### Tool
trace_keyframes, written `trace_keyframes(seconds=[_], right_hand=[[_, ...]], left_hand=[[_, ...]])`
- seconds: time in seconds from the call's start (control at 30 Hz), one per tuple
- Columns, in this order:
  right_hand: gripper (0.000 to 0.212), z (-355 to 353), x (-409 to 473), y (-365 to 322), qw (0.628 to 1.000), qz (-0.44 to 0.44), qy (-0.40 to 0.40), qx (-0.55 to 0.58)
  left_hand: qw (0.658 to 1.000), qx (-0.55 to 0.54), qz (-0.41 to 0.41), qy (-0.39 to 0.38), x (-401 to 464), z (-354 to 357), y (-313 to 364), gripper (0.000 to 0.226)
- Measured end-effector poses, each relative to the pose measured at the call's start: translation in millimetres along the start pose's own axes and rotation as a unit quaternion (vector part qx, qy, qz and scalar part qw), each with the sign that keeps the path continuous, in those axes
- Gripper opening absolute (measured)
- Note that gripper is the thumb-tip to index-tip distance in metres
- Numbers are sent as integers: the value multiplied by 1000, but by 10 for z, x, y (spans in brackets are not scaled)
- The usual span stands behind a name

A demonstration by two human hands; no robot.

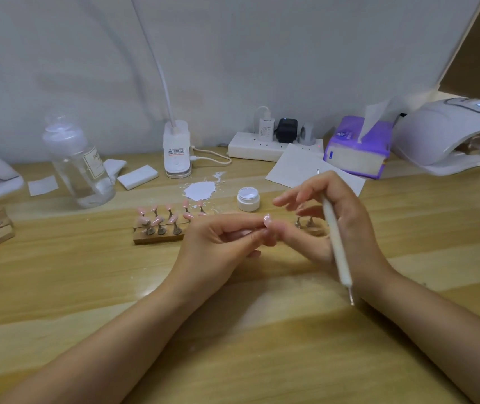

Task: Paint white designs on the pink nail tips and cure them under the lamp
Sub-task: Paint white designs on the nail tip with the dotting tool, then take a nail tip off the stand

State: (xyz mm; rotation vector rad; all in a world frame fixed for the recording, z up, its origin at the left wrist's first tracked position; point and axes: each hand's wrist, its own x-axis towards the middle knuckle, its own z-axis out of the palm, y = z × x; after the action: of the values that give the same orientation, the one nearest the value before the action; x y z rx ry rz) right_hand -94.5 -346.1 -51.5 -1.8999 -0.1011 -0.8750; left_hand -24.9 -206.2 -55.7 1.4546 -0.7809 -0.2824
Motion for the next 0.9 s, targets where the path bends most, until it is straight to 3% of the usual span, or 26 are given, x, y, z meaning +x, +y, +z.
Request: trace_keyframes(seconds=[0.1,0.3,0.53,0.7,0.9], right_hand=[[39,17,-24,19,998,-13,-51,-22],[33,53,-35,34,999,-7,-38,-6],[37,-77,111,91,997,48,42,38],[35,-157,146,213,997,70,-5,-45],[38,-144,124,292,993,36,-37,-111]], left_hand=[[1000,2,4,10,2,-7,-4,16],[1000,6,4,11,-6,4,0,12],[999,42,-9,19,-12,5,-46,23],[989,141,41,-10,-31,21,-49,32],[972,220,75,-28,-17,13,-97,37]])
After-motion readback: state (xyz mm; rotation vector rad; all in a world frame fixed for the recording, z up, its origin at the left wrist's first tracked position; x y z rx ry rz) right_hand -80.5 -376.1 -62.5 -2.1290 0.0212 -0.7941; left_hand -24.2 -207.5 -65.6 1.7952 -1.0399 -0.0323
